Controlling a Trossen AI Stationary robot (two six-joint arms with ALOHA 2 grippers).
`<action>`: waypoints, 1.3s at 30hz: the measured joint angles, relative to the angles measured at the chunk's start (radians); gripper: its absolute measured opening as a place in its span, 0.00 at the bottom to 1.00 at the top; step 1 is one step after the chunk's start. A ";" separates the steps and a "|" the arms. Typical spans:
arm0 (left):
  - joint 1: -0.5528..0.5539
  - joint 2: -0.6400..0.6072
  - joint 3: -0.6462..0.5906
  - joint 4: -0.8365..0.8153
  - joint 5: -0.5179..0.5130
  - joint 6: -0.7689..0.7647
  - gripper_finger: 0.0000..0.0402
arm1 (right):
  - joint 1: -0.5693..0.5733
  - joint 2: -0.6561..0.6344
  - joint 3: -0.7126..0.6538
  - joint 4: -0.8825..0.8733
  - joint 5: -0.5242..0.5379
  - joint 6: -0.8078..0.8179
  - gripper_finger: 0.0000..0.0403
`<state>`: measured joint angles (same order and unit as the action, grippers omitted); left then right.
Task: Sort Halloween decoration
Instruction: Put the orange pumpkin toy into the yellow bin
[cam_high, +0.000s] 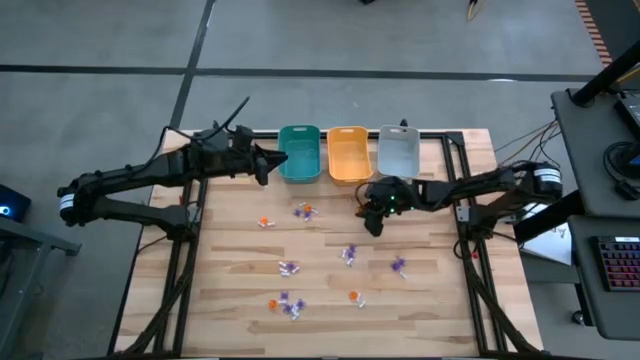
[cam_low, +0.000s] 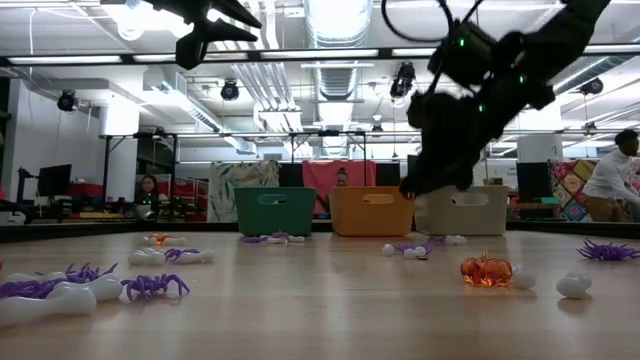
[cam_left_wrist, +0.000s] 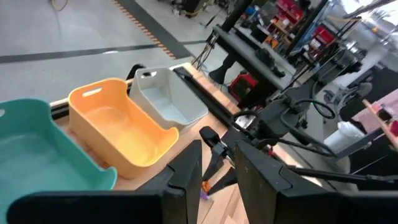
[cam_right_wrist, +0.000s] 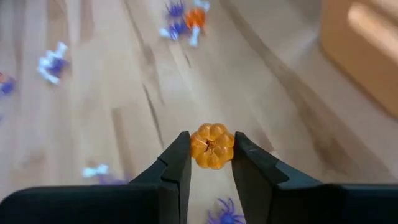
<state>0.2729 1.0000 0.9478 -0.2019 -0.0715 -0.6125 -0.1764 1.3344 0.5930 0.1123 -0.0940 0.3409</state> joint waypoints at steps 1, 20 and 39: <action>0.000 0.000 0.000 0.006 0.000 0.000 0.19 | 0.000 -0.019 0.017 -0.028 0.000 0.000 0.22; 0.000 0.000 0.000 0.057 0.000 0.026 0.19 | -0.304 0.242 0.633 -0.466 0.096 0.007 0.21; 0.000 0.002 0.000 0.060 0.000 -0.004 0.19 | -0.407 0.612 1.012 -0.871 0.023 -0.126 0.28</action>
<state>0.2729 1.0019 0.9478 -0.1421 -0.0711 -0.6163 -0.5831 1.9469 1.6054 -0.7582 -0.0712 0.2150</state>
